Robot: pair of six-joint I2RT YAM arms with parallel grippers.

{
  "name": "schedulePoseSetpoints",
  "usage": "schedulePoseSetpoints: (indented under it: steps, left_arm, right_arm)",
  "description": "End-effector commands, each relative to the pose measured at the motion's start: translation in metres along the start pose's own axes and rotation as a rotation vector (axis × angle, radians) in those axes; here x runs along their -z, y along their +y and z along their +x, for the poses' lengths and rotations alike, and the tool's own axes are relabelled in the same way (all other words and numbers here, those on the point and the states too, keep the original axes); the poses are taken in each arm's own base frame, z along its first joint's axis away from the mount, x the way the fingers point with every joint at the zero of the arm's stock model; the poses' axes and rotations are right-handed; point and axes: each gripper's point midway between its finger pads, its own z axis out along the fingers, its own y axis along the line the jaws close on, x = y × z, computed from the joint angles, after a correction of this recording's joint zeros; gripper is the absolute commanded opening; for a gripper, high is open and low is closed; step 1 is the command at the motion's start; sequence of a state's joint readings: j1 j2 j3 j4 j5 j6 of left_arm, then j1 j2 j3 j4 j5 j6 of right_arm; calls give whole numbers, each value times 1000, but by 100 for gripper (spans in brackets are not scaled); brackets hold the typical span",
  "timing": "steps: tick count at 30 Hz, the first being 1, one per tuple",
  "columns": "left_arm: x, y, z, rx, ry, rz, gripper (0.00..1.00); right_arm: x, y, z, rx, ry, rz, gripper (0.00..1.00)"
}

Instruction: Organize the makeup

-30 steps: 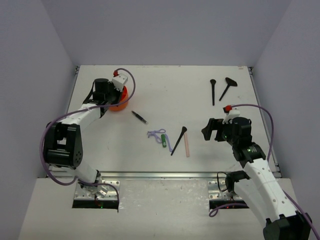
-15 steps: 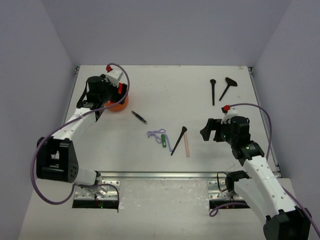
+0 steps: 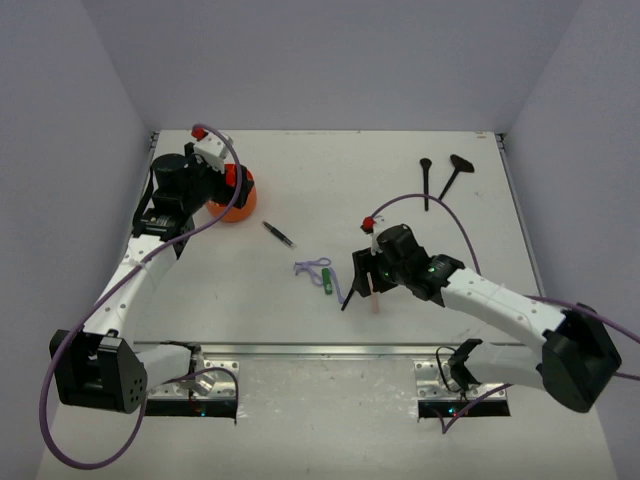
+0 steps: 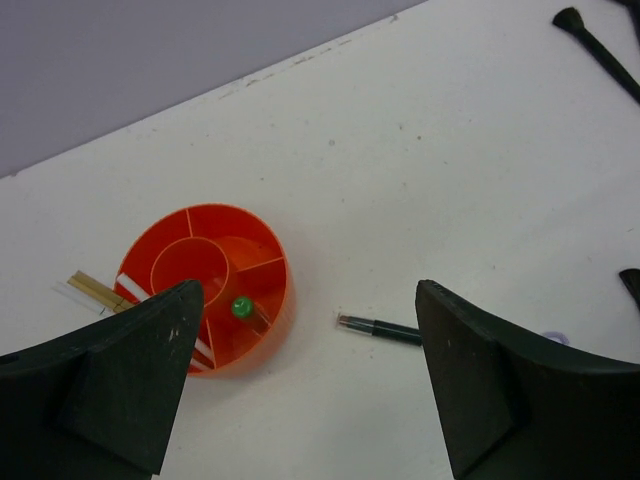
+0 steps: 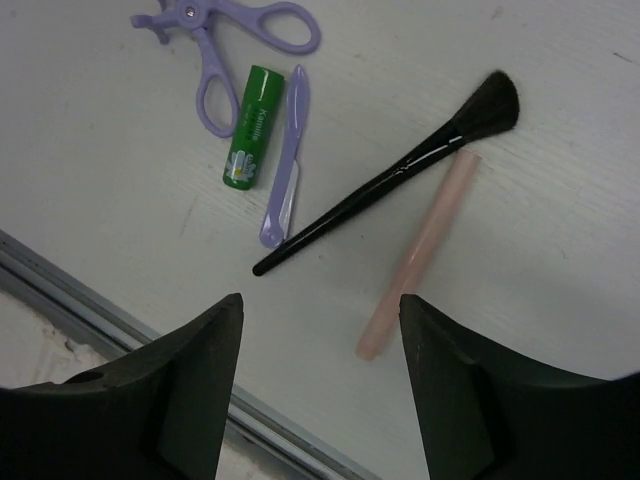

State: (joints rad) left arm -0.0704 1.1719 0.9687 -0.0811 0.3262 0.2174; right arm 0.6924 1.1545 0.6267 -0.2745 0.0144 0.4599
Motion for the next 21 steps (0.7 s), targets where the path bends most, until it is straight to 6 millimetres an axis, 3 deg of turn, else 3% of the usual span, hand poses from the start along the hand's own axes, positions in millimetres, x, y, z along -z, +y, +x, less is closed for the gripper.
schedulePoseSetpoints:
  steps: [1,5,12,21]
  left_arm:
    - [24,17,11,-58,5,-118,86]
    - [34,24,30,-73,28,-182,89]
    - [37,23,45,-75,41,-189,91]
    - [35,21,49,-65,50,-178,92]
  right_arm:
    - [-31,25,-30,59,0,35,66]
    - [-51,42,-45,60,-15,-4,64]
    - [-86,58,-38,68,68,-60,60]
    - [-108,66,-26,75,125,-44,49]
